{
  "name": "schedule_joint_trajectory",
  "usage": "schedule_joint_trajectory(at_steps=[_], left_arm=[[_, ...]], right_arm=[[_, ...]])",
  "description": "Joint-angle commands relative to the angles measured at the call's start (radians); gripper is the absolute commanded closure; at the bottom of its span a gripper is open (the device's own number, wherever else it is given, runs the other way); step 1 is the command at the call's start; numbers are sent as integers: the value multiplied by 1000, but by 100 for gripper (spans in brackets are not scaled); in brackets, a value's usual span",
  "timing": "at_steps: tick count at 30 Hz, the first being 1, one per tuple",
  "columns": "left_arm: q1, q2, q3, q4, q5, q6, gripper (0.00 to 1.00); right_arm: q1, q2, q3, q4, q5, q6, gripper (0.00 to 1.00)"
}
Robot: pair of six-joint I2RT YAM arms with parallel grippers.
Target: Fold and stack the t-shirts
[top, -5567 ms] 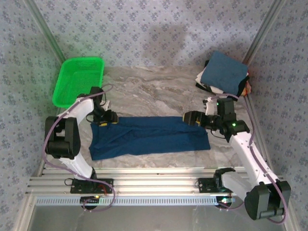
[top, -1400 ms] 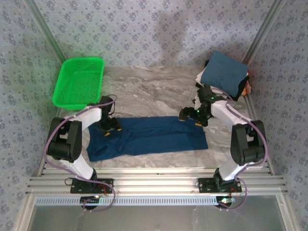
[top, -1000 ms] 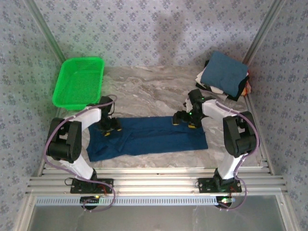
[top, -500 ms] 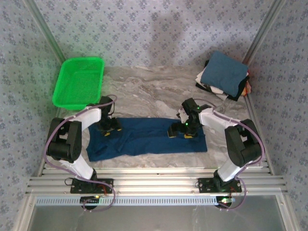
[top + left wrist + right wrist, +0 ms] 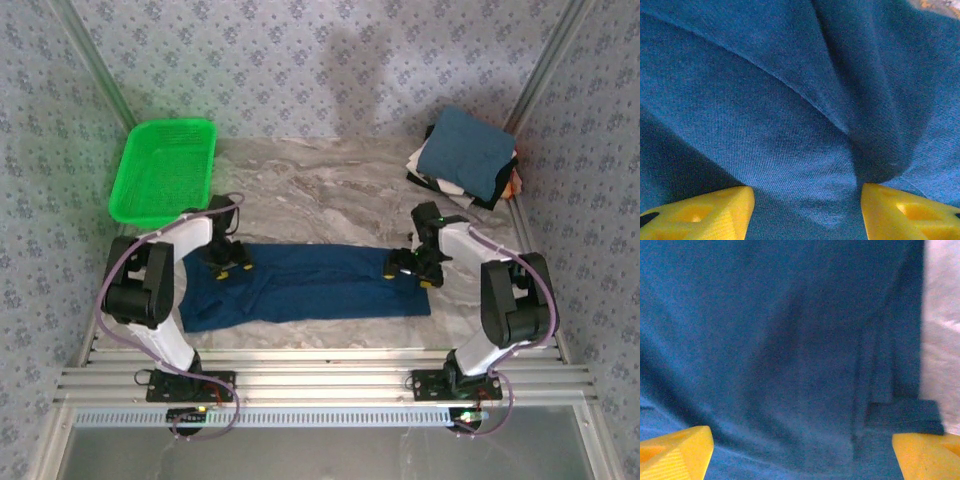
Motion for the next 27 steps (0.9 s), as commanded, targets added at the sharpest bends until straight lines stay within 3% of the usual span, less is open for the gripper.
schedule_joint_trajectory(at_steps=[1,6,12,16,22,27], left_arm=[[11,42,-11,27,-31,40,40],[9,24,-19,44,-4,58,39],[7,19,-26,60,19,61,39],[6,8,-26,57,21,72,39],[6,-12,-38,57,21,75,39],[6,-6,-44,62,27,72,39]], right_arm=[[-21,-7,45,-10,-7,38,6],[-66,-30,35,9,-64,45,13],[-100,36,56,25,-90,35,31],[-115,58,86,18,-105,27,36],[-144,13,132,-37,-119,9,35],[-153,88,158,0,-124,1,39]])
